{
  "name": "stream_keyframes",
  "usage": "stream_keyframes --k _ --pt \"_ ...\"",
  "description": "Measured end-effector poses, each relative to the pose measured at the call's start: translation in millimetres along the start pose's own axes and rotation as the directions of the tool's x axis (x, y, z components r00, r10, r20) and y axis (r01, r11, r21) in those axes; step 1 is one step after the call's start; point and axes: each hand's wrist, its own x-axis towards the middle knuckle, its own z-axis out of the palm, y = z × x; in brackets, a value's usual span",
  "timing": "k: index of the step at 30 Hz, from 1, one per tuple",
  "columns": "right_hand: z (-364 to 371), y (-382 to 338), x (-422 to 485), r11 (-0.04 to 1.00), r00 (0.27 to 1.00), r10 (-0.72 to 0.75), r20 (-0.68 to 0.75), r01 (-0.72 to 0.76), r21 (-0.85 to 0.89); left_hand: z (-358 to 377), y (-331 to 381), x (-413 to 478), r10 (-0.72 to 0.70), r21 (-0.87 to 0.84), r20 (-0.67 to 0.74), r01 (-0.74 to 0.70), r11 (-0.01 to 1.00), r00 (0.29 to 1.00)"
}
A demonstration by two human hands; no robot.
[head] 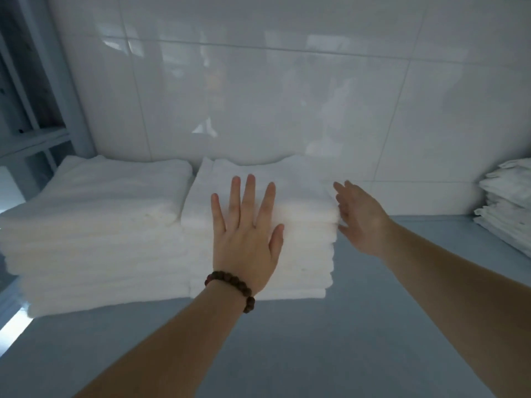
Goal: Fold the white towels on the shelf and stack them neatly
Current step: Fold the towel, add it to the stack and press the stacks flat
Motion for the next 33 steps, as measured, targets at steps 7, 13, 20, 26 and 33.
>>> stream_keyframes --k 7,13,20,26,33 --pt "-2 71 34 0.956 0.949 0.186 0.254 -0.234 0.177 64 28 -8 0.002 0.094 -0.158 0.014 0.995 0.987" --pt "26 75 44 0.897 0.930 0.109 0.352 -0.245 0.369 80 29 6 -0.070 0.143 -0.185 0.098 0.985 0.980" --pt "22 98 32 0.832 0.915 0.117 0.386 -0.302 0.466 93 53 -25 -0.038 0.117 -0.157 0.057 0.991 0.987" --pt "19 89 31 0.889 0.936 0.117 0.333 -0.248 0.384 91 59 -21 -0.068 0.117 -0.126 0.083 0.990 0.990" --pt "22 29 68 0.948 0.946 0.068 0.317 -0.160 0.275 66 30 19 -0.206 0.109 -0.142 0.222 0.969 0.968"
